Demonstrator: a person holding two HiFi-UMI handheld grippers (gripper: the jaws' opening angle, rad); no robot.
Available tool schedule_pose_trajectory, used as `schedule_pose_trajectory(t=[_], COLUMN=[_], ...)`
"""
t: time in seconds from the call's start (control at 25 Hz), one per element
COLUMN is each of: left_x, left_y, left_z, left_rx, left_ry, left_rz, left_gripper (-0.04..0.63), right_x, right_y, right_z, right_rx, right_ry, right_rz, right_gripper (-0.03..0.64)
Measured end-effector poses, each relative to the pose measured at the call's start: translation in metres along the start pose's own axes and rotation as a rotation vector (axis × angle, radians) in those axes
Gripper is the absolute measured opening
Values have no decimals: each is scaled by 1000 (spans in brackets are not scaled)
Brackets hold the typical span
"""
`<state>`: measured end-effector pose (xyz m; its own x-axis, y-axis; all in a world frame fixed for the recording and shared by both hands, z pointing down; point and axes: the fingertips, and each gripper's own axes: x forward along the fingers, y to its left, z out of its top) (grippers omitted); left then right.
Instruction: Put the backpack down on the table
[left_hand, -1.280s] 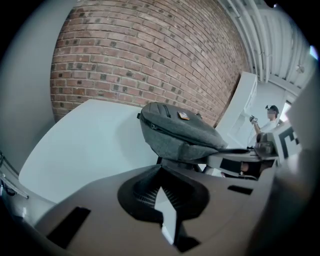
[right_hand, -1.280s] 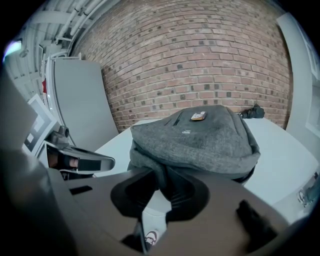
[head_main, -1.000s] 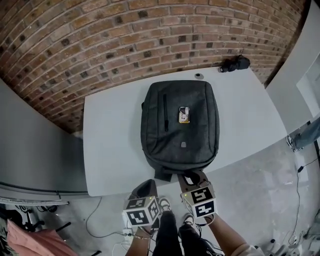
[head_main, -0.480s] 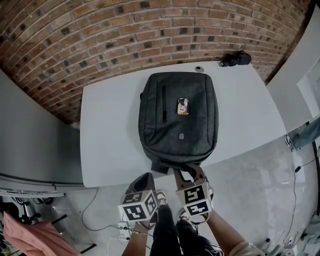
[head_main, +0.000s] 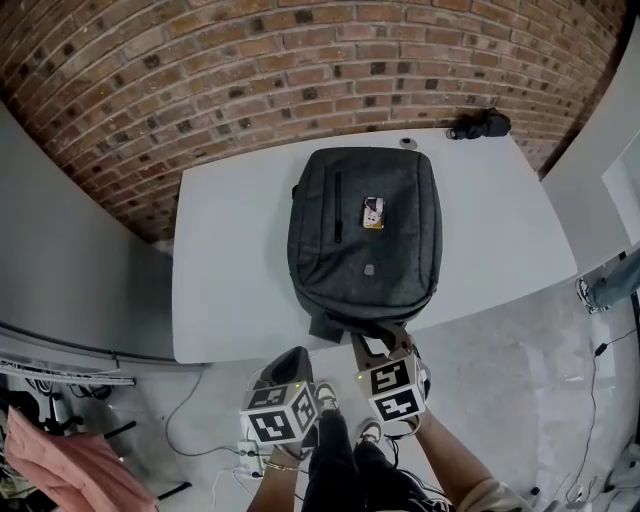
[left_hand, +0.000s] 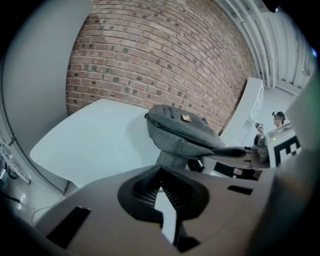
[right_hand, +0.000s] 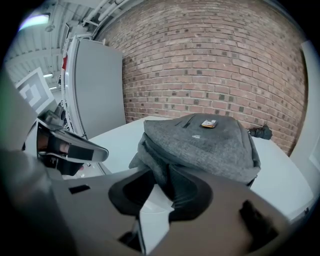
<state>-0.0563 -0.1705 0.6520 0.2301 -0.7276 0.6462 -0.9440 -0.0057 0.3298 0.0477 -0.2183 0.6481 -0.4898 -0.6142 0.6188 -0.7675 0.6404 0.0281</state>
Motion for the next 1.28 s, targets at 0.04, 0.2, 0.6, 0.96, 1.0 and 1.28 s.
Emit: schedule_pose_trajectory(t=[0.04, 0.2, 0.6, 0.96, 1.0, 1.28], left_x=[-1, -5, -6, -16, -17, -24], left_y=[-1, -2, -7, -5, -4, -7], left_z=[-1, -4, 0, 4, 5, 14], left_rx=[-2, -11, -17, -19, -19, -15], left_ry=[0, -1, -10, -14, -16, -36], left_rz=[2, 11, 4, 8, 11, 6], left_gripper=[12, 12, 12, 12, 12, 12], right_x=[0, 1, 2, -1, -2, -12], right_y=[1, 3, 18, 18, 18, 12], right_z=[-1, -2, -6, -6, -6, -3], right_rx=[-9, -51, -105, -81, -77, -37], right_ry=[3, 30, 70, 87, 88, 72], right_rz=[5, 25, 91, 61, 57, 33], right_gripper=[89, 104, 195, 212, 215, 224])
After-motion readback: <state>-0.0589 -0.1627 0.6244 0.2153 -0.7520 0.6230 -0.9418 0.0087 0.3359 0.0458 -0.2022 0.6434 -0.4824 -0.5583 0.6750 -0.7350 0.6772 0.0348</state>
